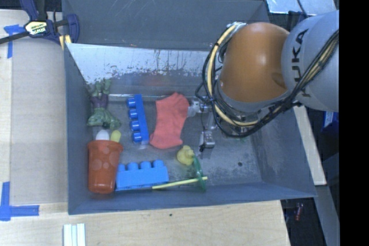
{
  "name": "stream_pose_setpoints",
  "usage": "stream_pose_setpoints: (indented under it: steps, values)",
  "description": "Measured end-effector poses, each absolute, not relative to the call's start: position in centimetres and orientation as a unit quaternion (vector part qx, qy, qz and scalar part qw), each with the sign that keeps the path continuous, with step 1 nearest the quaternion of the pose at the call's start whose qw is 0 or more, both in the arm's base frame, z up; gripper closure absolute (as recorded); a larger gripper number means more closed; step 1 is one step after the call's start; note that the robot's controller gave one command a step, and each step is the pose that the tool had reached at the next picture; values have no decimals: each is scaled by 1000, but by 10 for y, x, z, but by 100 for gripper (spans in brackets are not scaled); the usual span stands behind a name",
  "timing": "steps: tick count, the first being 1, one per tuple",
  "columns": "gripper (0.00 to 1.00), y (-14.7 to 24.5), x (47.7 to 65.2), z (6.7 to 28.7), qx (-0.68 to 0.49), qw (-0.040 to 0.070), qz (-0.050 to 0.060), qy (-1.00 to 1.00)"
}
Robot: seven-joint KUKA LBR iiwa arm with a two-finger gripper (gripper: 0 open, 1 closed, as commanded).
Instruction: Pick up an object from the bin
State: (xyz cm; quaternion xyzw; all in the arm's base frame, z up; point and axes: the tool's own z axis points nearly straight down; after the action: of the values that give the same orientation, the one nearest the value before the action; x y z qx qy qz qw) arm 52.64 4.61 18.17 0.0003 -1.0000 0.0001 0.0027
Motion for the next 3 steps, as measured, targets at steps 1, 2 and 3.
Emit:
stream_pose_setpoints:
  steps: [1,2,3]
  values:
    - [0,46,528,186,0,-2,0,-1000]
    - [0,51,539,146,-58,-3,0,-998]
    - [0,96,562,102,-61,-5,-1,-998]
